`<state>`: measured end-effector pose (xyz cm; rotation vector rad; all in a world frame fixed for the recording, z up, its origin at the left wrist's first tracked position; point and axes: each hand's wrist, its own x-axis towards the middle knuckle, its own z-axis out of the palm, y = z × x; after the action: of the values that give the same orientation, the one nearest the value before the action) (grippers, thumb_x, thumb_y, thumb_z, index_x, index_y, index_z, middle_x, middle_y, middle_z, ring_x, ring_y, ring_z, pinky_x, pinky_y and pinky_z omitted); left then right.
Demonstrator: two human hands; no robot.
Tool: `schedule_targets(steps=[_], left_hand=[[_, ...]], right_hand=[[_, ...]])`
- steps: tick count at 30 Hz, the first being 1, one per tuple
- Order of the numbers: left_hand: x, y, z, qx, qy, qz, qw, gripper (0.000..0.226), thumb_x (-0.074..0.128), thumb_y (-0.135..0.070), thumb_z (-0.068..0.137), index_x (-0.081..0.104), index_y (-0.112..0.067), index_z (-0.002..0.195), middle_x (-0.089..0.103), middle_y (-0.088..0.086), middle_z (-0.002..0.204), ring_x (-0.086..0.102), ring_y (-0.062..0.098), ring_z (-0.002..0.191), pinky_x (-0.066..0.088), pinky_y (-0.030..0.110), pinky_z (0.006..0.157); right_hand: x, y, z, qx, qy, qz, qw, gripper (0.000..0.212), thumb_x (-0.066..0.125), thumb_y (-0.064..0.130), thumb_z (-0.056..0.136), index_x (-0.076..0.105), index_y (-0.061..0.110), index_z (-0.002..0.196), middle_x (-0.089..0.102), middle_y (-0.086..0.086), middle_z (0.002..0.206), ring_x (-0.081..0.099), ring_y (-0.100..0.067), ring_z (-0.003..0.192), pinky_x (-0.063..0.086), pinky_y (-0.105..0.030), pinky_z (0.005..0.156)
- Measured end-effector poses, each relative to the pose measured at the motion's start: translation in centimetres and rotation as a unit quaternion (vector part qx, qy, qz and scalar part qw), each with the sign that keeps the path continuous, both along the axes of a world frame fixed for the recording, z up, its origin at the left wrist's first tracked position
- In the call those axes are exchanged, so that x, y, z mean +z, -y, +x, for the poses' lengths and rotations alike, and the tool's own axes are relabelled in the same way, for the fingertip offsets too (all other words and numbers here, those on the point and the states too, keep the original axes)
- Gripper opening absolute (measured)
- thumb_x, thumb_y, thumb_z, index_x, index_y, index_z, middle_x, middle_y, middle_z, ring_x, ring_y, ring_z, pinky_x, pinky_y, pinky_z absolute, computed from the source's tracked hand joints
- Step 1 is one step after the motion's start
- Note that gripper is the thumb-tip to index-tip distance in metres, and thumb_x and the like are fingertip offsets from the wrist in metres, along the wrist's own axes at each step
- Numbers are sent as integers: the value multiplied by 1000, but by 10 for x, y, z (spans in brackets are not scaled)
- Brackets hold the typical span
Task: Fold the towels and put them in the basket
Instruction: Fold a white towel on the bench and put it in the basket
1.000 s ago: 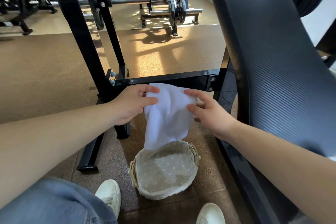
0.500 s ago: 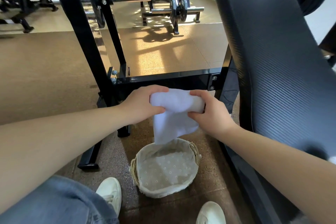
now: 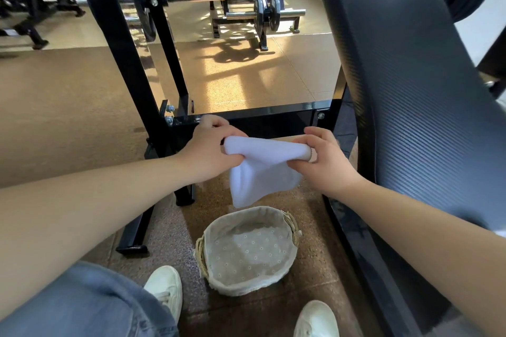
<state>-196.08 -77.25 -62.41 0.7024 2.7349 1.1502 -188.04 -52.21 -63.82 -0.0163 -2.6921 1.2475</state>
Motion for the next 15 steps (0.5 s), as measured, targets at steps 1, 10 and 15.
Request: schedule_targets(steps=[1,10,15], left_hand=[[1,1,0,-7,18,20,1000,40,77,-20,86,62,-42,116,41,-13,129,44,6,120,41,20,92],[4,4,-1,9,84,106,991,37,69,-26,96,41,-46,110,71,-7,105,69,2,89,55,26,80],[5,2,1,-10,7,95,995,34,56,-14,101,52,-43,85,63,-13,82,56,6,73,44,24,70]], right_hand=[[2,1,1,18,9,-37,999,30,73,25,89,64,50,105,53,23,125,47,5,119,41,-28,98],[3,3,1,-22,43,-219,974,36,62,26,100,42,35,128,71,5,105,71,-1,87,56,-22,66],[8,8,6,-27,-9,-174,984,36,54,22,104,42,55,114,68,-9,112,68,-22,79,54,-37,65]])
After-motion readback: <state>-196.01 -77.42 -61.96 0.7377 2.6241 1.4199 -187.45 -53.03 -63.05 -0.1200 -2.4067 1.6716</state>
